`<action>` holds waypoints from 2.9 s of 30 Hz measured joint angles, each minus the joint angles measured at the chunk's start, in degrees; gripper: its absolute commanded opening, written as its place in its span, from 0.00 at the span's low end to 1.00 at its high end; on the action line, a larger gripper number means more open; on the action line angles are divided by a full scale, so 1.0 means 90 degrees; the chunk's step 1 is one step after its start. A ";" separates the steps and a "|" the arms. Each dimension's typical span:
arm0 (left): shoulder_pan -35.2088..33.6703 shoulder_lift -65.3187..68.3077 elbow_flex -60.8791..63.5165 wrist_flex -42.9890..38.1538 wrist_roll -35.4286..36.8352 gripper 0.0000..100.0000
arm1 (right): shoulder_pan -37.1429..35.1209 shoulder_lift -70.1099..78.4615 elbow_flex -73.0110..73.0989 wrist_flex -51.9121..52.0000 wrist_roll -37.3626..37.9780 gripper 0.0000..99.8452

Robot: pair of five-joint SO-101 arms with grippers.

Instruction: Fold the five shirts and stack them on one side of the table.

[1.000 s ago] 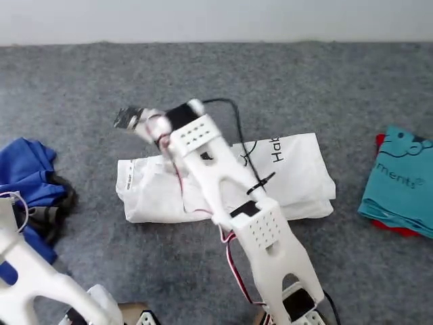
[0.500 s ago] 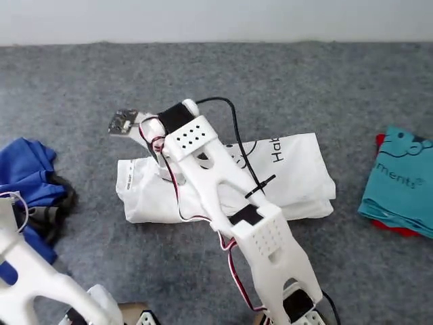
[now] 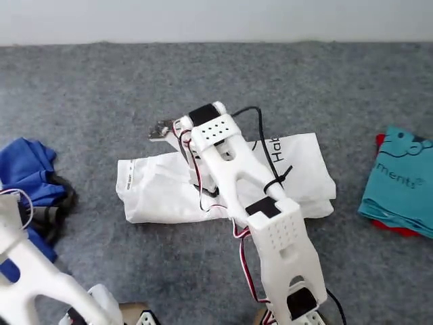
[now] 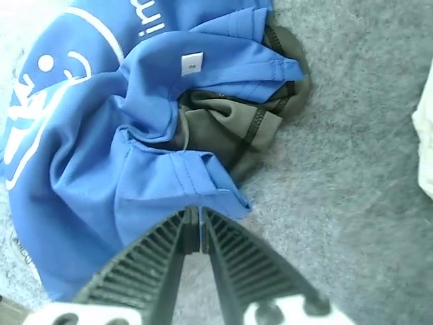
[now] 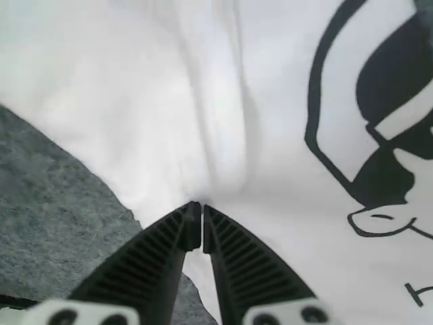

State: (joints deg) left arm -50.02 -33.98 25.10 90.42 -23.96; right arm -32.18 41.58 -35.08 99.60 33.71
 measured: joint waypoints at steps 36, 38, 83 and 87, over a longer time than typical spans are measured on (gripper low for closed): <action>0.0059 0.0000 0.0361 0.0000 0.0000 0.02 | 0.4112 -0.1465 0.1612 -0.0586 -0.1416 0.25; 0.0059 0.0000 0.0391 0.0000 0.0000 0.02 | 0.4132 -0.1465 0.1612 -0.0733 -0.1661 0.25; 0.0059 0.0000 0.0772 0.0000 0.0000 0.02 | 0.3673 -0.2569 0.1661 0.0049 0.0918 0.01; 0.0059 0.0000 0.0772 -0.0059 0.0000 0.02 | 0.2530 -0.2989 0.1661 0.0098 0.0459 0.01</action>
State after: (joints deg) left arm -49.49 -33.98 32.04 89.89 -23.96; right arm -9.41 14.68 -20.13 100.48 37.85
